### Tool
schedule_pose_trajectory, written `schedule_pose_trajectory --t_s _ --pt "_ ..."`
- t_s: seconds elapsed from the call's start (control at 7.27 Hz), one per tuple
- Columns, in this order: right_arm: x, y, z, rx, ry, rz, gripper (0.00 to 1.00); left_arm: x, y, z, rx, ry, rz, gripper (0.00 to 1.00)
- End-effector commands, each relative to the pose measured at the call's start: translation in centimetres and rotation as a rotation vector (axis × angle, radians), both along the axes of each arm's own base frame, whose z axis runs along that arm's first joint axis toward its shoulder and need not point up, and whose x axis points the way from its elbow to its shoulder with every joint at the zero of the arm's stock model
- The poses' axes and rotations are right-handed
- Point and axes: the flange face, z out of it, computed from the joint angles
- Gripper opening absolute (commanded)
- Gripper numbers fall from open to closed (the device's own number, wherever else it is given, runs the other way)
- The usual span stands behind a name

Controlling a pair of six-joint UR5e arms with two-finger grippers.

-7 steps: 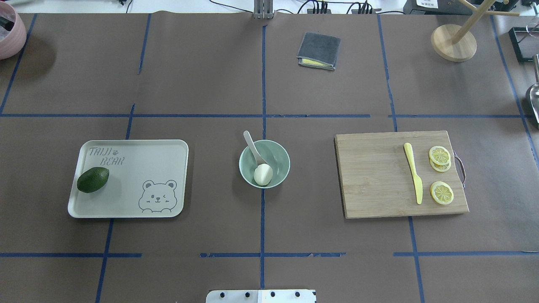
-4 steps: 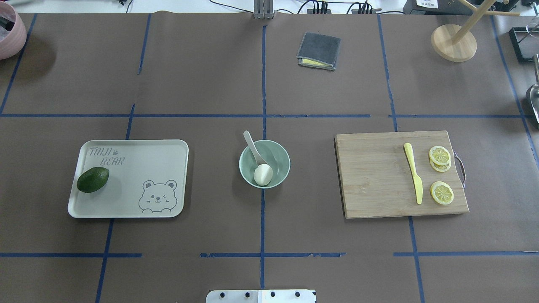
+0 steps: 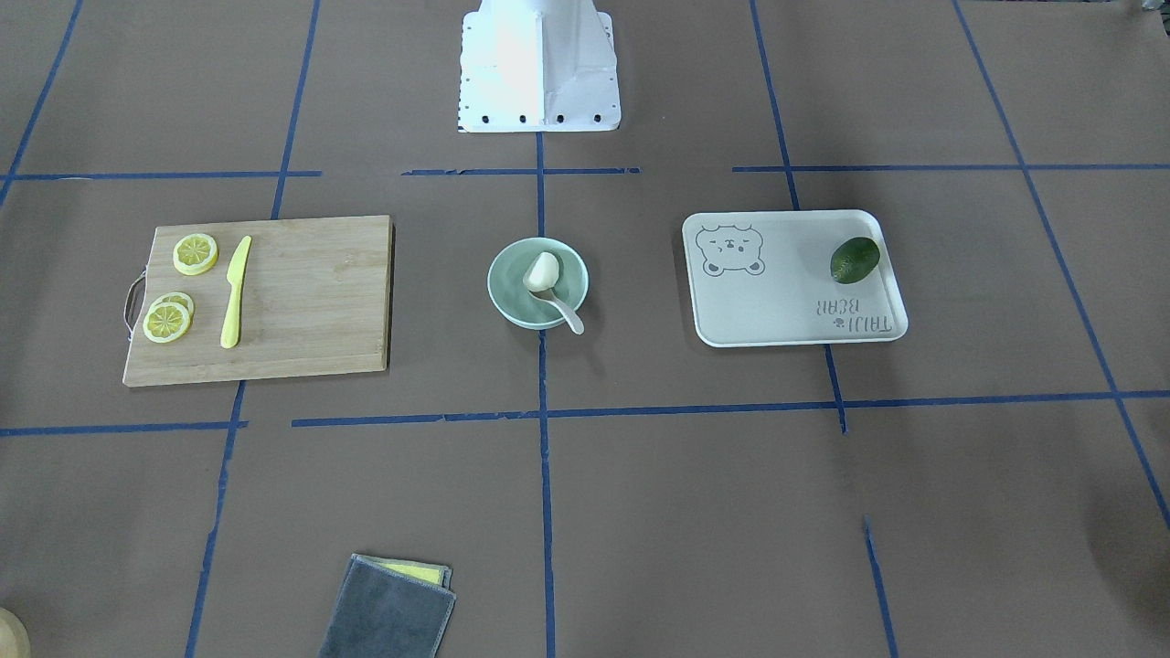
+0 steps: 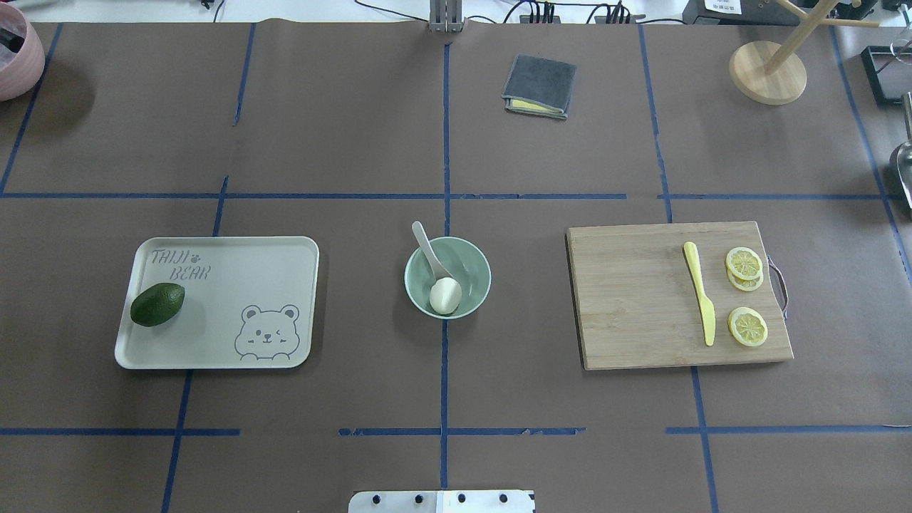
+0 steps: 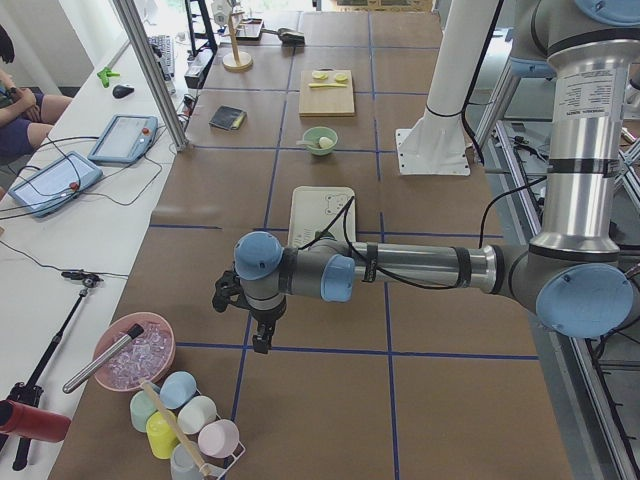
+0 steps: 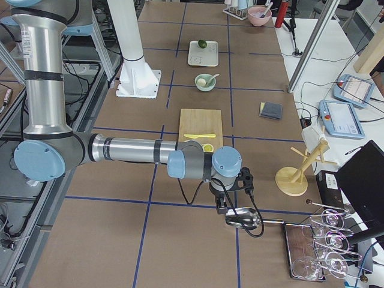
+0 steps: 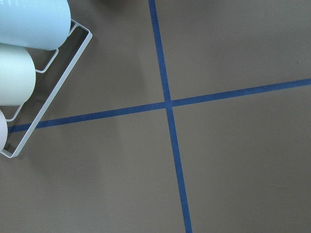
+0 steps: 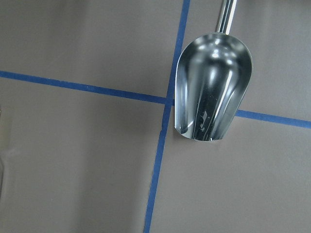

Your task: Put spoon and bun in bowl

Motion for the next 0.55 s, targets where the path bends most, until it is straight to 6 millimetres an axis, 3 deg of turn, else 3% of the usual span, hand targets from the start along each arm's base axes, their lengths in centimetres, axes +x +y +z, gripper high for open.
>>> schedule_pose_trajectory --t_s 0.0,0.41 --pt "0.00 0.32 0.45 -0.041 0.000 0.029 1.00 0.00 0.03 0.19 -0.007 0.000 -0.002 1.00" --pt "0.00 0.26 0.46 -0.041 0.000 0.029 1.00 0.00 0.08 0.04 -0.006 0.001 -0.005 1.00"
